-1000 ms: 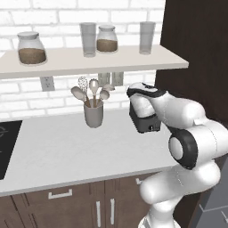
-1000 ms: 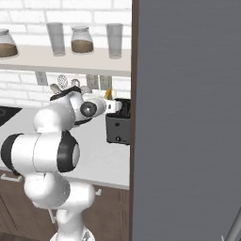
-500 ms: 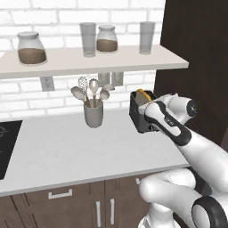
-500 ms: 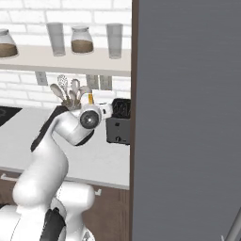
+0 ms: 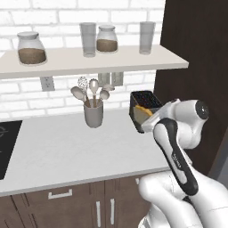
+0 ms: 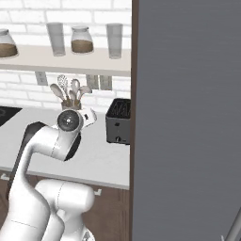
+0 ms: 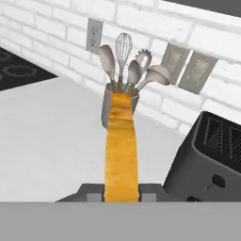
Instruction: Start the toaster. Once the lever pops up, take the bread to the plate on the dining counter.
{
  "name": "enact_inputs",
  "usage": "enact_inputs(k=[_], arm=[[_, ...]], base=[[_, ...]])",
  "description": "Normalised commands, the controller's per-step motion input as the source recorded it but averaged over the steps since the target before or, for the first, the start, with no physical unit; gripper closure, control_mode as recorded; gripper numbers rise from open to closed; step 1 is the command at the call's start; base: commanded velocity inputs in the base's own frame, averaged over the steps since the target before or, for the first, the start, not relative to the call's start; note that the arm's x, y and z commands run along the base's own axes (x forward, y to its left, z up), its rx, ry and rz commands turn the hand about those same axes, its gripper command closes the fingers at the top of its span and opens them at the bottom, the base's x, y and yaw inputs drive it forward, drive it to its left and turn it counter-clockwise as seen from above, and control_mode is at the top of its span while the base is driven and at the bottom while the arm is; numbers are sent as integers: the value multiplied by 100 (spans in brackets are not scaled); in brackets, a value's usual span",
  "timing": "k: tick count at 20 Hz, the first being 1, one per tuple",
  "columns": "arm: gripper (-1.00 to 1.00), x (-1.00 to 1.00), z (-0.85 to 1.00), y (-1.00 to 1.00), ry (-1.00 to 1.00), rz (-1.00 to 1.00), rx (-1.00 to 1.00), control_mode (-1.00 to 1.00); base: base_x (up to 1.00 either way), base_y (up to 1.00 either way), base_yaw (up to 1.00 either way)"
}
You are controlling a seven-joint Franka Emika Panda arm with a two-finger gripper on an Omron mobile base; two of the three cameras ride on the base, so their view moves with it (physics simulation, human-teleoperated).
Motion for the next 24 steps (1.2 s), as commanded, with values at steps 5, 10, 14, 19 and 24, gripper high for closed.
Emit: enact_inputs(k=[5, 10, 14, 19, 24], arm=[[100, -99, -32, 5, 10, -26, -26, -100], [100, -85, -35, -21, -17, -30, -8, -100], [100, -58, -16, -23, -27, -13, 0, -100], [100, -32, -25, -8, -27, -2, 0, -100], [100, -18, -15, 0, -20, 0, 0, -100]], base=[[0, 0, 0], [0, 0, 0], [0, 0, 0], [0, 0, 0], [0, 0, 0]])
